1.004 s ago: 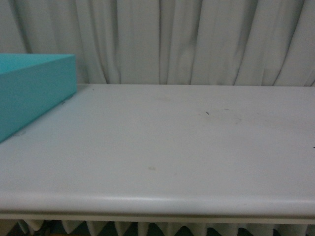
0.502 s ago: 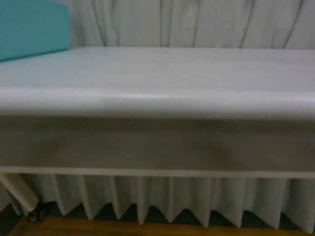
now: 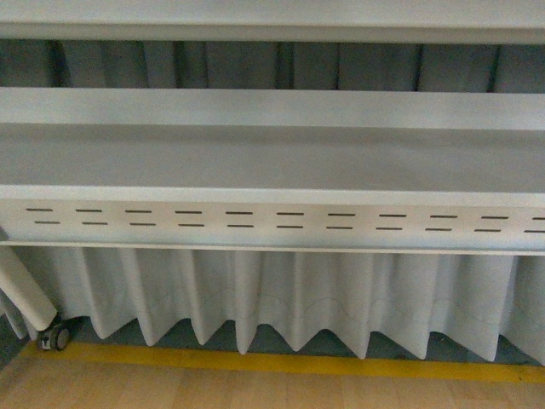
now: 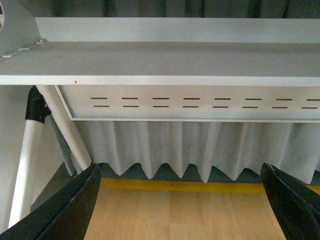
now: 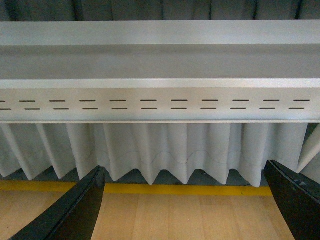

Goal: Wind up and store yellow beetle toy

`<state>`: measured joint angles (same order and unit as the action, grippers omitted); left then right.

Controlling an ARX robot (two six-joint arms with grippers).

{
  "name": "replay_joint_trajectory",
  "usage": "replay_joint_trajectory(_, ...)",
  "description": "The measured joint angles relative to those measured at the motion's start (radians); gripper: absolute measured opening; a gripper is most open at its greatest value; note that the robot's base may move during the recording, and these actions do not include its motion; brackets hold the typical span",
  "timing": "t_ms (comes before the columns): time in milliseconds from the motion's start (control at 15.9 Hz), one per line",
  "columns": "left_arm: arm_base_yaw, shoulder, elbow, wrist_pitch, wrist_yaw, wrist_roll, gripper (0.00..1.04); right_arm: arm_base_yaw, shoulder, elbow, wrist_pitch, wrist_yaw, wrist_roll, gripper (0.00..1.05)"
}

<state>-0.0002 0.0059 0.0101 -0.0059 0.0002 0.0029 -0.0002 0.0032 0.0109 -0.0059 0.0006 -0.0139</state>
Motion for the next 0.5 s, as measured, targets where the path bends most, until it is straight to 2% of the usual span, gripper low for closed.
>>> replay_joint_trajectory(502,0.0,0.0,0.0,0.002,-0.001,0.0,0.98,0.0,0.0,0.0,0.001,0.0,0.0,0.98)
